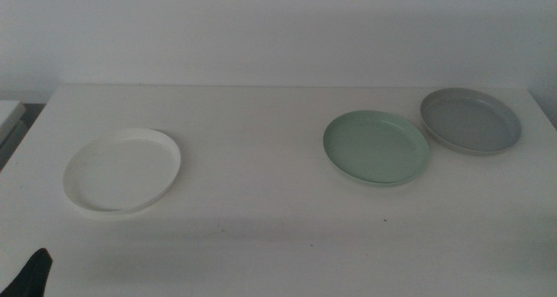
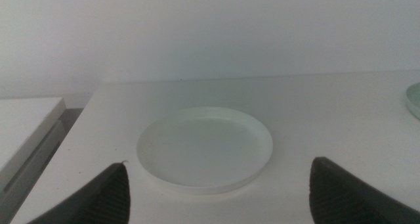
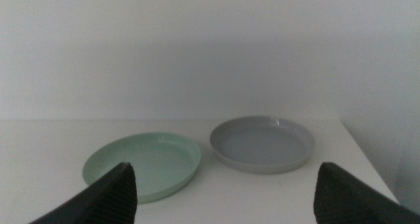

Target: Stack the three bowls on top of each other.

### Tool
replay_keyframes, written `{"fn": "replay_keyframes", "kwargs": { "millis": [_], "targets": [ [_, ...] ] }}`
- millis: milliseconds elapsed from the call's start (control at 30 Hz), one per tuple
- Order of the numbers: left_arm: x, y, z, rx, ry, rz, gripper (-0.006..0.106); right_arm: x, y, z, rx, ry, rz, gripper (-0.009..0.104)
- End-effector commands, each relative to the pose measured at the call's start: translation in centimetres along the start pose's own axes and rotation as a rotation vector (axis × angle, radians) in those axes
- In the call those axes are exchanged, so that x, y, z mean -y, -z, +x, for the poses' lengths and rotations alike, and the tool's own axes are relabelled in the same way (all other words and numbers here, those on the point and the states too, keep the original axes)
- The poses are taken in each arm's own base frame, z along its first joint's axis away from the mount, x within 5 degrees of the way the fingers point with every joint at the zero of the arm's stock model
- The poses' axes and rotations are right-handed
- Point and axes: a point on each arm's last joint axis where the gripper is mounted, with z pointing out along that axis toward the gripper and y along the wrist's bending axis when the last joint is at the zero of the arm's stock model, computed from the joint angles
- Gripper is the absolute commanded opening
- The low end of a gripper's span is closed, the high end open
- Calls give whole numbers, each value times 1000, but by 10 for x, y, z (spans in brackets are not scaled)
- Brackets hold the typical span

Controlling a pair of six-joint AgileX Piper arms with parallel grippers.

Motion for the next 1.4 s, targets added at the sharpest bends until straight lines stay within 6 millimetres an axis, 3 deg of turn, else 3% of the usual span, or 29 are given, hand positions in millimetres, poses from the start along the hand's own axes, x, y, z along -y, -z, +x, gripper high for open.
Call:
{"fn": "replay_keyframes", "kwargs": {
  "millis": [0,200,367,500,667,833,1100,1267,1367],
  "targets": [
    [0,0,-1,17,-1,-1,94,0,0,-2,36,6,5,93],
    [0,0,-1,17,-1,-1,94,0,1,-8,80,-11,3,93],
    [0,0,-1,17,-1,-1,94,-1,-10,-42,-44,-16,-1,93],
    [0,0,-1,17,-1,-1,94,-4,-36,-74,-321,-68,-8,93],
    [0,0,-1,17,-1,-1,94,-8,-72,-88,-712,-87,-18,93],
    [0,0,-1,17,-1,-1,94,-12,-107,-84,-802,-208,-15,93],
    [0,0,-1,17,-1,-1,94,-11,-150,-68,-877,-244,2,93],
    [0,0,-1,17,-1,-1,94,-13,-196,-81,-984,-241,-9,93],
    [0,0,-1,17,-1,-1,94,-14,-230,-77,-1066,-266,3,93]
  ]
}}
